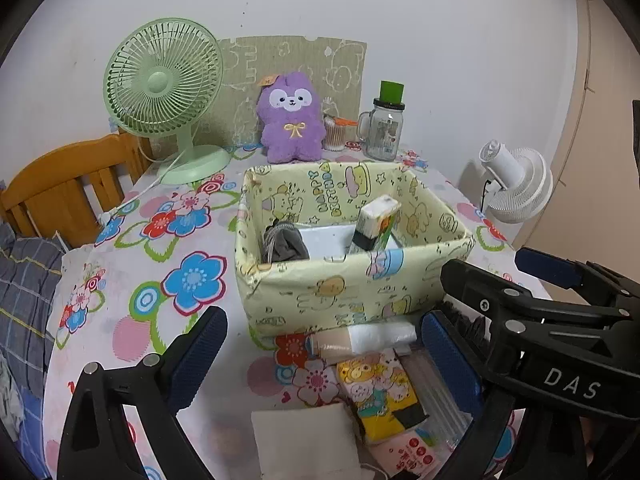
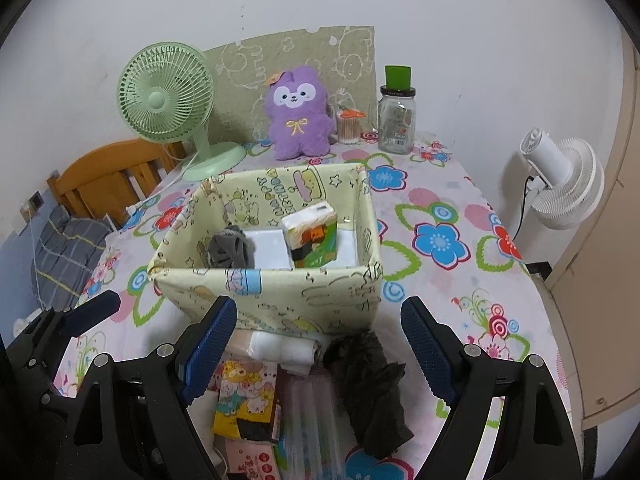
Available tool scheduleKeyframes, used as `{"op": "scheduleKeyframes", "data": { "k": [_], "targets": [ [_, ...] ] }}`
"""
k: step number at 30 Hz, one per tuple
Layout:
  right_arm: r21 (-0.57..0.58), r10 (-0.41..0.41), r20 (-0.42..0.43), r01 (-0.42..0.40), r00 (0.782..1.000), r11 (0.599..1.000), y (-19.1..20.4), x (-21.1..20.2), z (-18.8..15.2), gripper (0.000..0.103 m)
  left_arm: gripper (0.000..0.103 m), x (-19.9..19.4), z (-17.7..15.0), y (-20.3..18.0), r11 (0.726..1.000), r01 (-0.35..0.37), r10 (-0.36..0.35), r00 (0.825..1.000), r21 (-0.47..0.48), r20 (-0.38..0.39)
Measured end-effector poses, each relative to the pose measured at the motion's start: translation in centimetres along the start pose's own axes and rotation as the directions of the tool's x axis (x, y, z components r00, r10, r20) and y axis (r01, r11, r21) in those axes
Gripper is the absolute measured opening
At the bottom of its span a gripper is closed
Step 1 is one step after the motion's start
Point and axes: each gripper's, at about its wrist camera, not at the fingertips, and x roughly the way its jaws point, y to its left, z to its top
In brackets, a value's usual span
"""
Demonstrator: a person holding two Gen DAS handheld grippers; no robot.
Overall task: Organize soft objects
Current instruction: 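Withdraw both open tools from the box toward the remaining items, then grasp the yellow cartoon tissue packet with the left tool while the right tool grasps the black umbrella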
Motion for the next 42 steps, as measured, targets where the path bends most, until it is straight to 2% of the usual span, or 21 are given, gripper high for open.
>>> {"op": "scheduleKeyframes", "data": {
  "k": [13, 23, 35, 42],
  "targets": [
    [-0.002, -0.01, -0.014, 0.01, 1.0, 1.0, -0.1, 0.1, -2.3, 0.086, 0.099, 0.2, -2.3, -0.4, 1.0, 0.001, -0.001, 1.0, -0.004, -0.02],
    [-0.027, -0.039, -0.053, 0.037, 0.998, 0.999, -1.3, 1.3, -4.0, 0.086, 0.099, 2.0, -4.1, -1.7, 1.0, 0.025, -0.025, 0.998, -0.01, -0.052],
    [-0.009, -0.052, -0.107, 0.051, 0.993, 0.999, -2.9, 3.3, -5.4, 0.086, 0.099, 4.1, -5.3, -3.1, 1.0, 0.003, -0.003, 0.995, 0.007, -0.096],
    [0.003, -0.057, -0.131, 0.058, 0.99, 0.998, -3.8, 4.6, -5.8, 0.086, 0.094, 5.3, -5.5, -3.5, 1.0, -0.015, 0.017, 0.992, 0.019, -0.125]
  ]
}}
